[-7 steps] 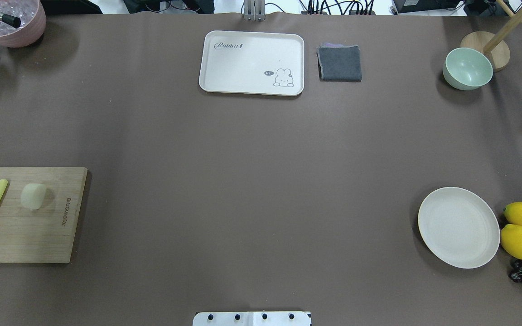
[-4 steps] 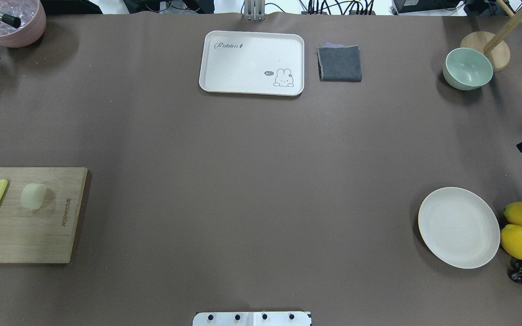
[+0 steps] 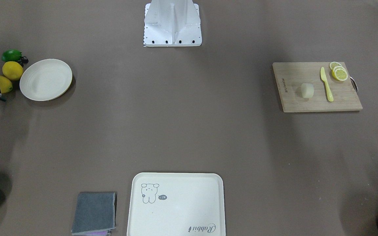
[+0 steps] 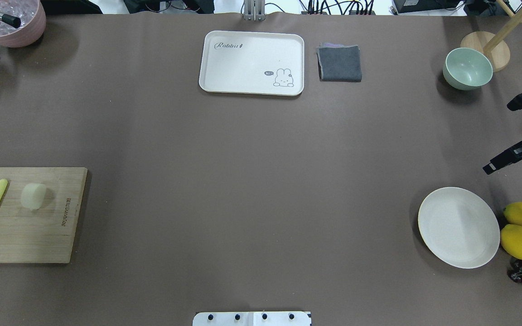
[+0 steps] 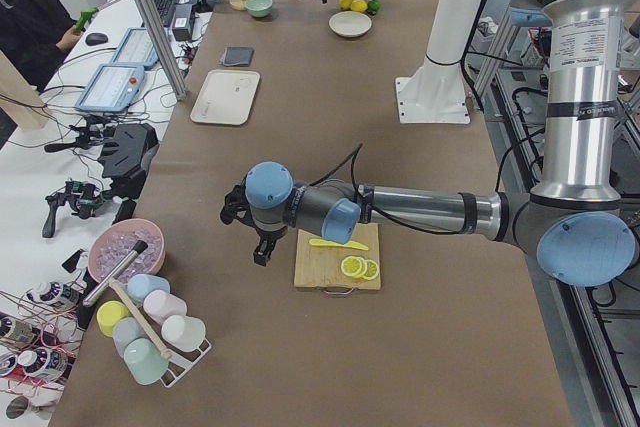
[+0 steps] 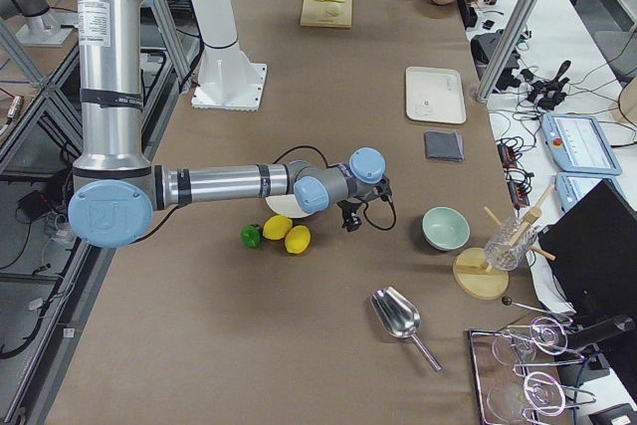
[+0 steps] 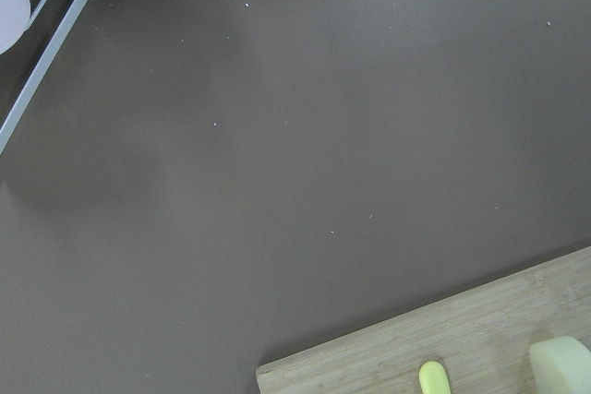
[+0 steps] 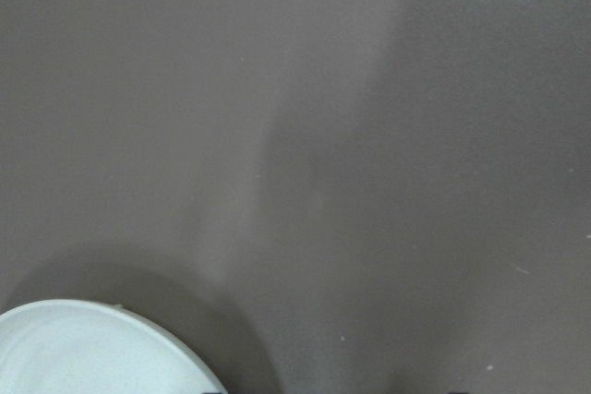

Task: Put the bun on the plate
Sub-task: 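Move the right gripper down to the rim of the white plate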

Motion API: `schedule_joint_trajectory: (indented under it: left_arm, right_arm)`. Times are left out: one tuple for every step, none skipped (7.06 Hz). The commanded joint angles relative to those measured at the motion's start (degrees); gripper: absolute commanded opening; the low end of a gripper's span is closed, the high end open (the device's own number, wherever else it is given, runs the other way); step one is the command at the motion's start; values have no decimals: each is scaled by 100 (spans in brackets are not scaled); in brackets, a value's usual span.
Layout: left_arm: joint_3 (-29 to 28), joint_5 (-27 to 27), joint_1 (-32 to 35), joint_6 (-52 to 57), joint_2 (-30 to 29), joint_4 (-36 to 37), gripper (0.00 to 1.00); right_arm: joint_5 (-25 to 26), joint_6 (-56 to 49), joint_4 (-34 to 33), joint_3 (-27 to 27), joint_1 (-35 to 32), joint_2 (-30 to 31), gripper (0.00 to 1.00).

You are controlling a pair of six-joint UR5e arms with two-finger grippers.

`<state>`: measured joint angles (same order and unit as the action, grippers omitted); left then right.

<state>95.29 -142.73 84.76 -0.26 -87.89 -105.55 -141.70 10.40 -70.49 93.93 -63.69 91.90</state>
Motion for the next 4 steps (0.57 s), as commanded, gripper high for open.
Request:
schedule_joint_trajectory:
  left_arm:
    - [85,-10,-12,-262,0,-122,98]
    - [77,-1,-99,-577,52,-480,98]
    - [77,-1,-196,-885,70,-684,98]
    - [68,17,-214,-932,70,-703,98]
  right_arm:
    - [177,749,961,12,408,327,79]
    - [178,1040,1437,3,540,546,73]
    - [152,1052,1528,3,602,618,68]
    - [134,1052,1529,3,629,619,64]
